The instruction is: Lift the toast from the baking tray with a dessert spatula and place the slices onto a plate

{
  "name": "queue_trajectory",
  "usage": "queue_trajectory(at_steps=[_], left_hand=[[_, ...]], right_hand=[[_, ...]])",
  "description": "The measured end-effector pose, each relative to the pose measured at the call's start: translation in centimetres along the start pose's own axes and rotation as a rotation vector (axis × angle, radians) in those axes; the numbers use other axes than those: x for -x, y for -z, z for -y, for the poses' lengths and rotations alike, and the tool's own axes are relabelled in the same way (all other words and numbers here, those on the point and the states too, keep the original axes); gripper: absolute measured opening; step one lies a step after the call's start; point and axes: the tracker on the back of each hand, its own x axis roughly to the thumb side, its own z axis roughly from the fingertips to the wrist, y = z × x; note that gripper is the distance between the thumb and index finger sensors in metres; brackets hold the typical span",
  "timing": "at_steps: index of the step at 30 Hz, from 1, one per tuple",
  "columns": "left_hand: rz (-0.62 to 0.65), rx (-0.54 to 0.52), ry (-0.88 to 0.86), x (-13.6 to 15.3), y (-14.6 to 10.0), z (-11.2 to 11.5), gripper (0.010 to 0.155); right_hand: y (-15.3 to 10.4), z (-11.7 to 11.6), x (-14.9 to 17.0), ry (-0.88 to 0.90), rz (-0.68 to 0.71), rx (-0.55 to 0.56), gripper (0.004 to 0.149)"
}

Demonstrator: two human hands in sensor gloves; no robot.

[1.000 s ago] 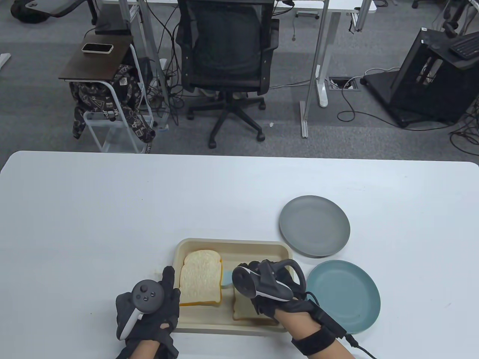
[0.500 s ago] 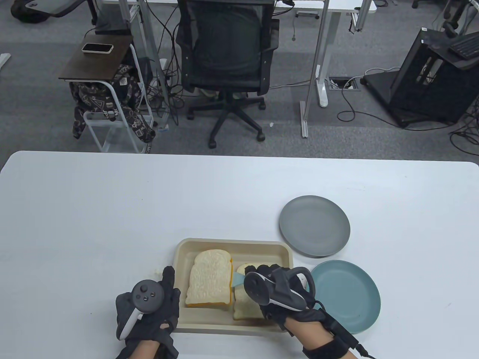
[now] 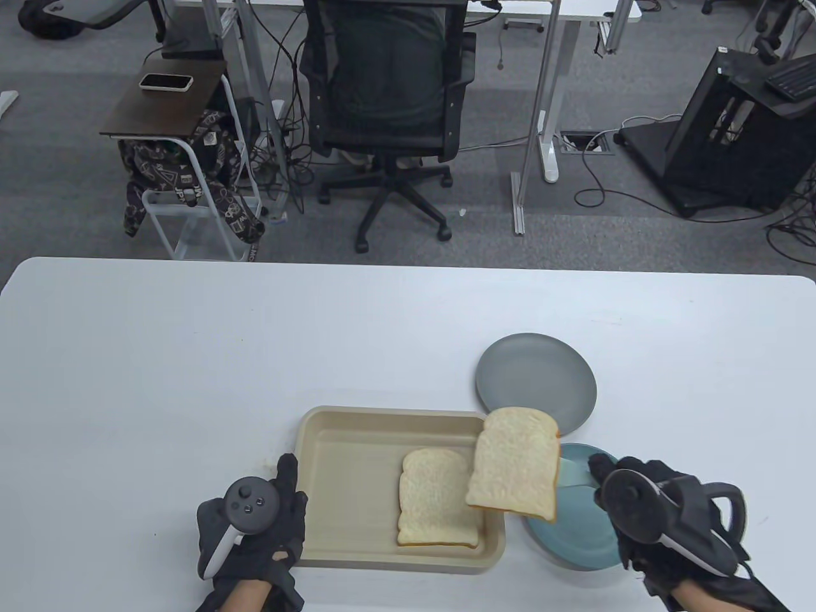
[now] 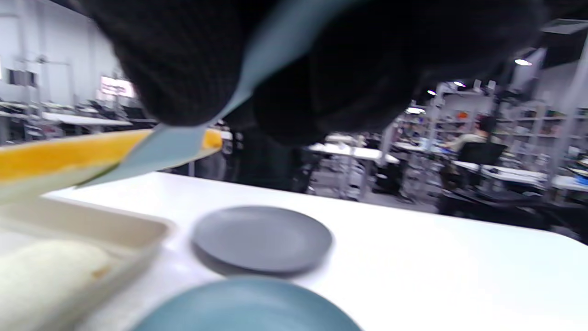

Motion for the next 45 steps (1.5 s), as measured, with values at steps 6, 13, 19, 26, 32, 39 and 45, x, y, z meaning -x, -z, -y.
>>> queue_trajectory(at_steps=[6, 13, 19, 26, 32, 39, 45], left_hand=[[0.000, 0.000, 0.000, 0.0, 0.0, 0.0, 0.064], [0.000, 0.002, -0.002, 0.0, 0.0, 0.0, 0.064], [0.000, 0.002, -0.003, 0.0, 0.0, 0.0, 0.064], [0.000, 0.004, -0.007, 0.1, 0.0, 0.1, 0.064], [0.000, 0.004, -0.007, 0.1, 0.0, 0.1, 0.064], [0.001, 0.004, -0.009, 0.1, 0.0, 0.0, 0.064], [0.001, 0.006, -0.012, 0.1, 0.0, 0.1, 0.064]], right_hand=[[-0.4, -3.9, 4.6, -0.008, -0.131, -0.090, 0.049], [0.2, -6.7, 5.6, -0.025, -0.162, -0.153, 0.049], [0.8, -6.8, 4.7, -0.156, -0.142, -0.204, 0.049], [1.3, -5.0, 3.6, -0.279, -0.161, -0.279, 0.050], [0.9, -3.9, 4.0, -0.374, -0.176, -0.327, 0.049], [0.0, -3.2, 4.4, -0.433, -0.194, -0.356, 0.050], [-0.7, -0.1, 2.4, -0.615, -0.159, -0.295, 0.050]])
